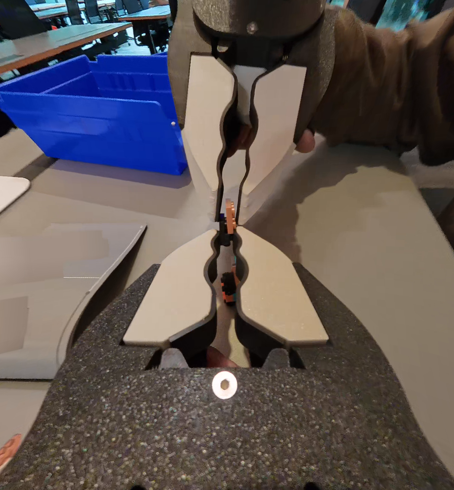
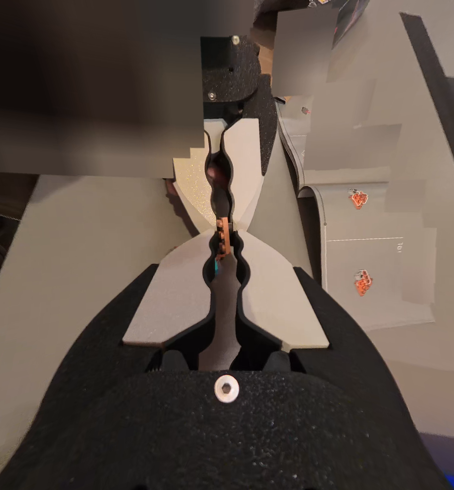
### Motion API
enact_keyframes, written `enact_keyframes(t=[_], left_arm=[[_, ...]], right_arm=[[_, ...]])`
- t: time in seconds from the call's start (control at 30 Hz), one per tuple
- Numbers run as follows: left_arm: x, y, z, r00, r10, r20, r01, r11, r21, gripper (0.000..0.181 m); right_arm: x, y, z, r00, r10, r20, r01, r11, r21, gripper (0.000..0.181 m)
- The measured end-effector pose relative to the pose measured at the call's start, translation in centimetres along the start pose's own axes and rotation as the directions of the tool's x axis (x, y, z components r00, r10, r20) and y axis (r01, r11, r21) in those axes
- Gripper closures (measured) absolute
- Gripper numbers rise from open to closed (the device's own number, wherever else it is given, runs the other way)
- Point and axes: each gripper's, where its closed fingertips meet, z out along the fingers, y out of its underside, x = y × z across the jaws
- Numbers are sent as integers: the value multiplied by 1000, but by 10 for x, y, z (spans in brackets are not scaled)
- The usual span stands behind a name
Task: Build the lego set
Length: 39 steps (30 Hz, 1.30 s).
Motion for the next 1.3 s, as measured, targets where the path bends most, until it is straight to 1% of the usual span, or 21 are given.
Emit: enact_keyframes(t=[0.1, 0.23, 0.33, 0.57, 0.73, 0.83, 0.97, 1.07, 1.3], left_arm=[[-1, 1, 1, 992, 108, 63, -105, 993, -44, 173], [-7, 1, 1, 962, 235, 142, -223, 970, -92, 173], [-11, 0, 0, 921, 337, 197, -317, 940, -126, 173], [-20, -4, -4, 810, 504, 298, -463, 863, -201, 173], [-25, -2, -5, 726, 600, 337, -527, 800, -288, 173], [-28, -1, -5, 676, 650, 346, -558, 759, -335, 172], [-30, -1, -6, 629, 691, 358, -585, 723, -368, 172], [-31, -2, -7, 606, 708, 364, -594, 706, -385, 172], [-33, -2, -9, 601, 708, 370, -585, 706, -400, 172]], right_arm=[[-1, 2, 0, 993, -108, -47, 107, 994, -32, 171], [1, 3, 0, 950, -281, -138, 270, 958, -94, 171], [3, 1, 1, 897, -395, -198, 376, 918, -126, 171], [9, -3, 0, 782, -539, -313, 512, 842, -170, 171], [13, -3, 2, 705, -599, -379, 563, 798, -214, 171], [14, -1, 4, 679, -619, -393, 574, 783, -241, 171], [15, -1, 5, 667, -625, -407, 576, 778, -250, 171], [16, -2, 5, 661, -622, -419, 576, 779, -249, 172], [17, -3, 5, 672, -604, -429, 565, 792, -231, 172]])
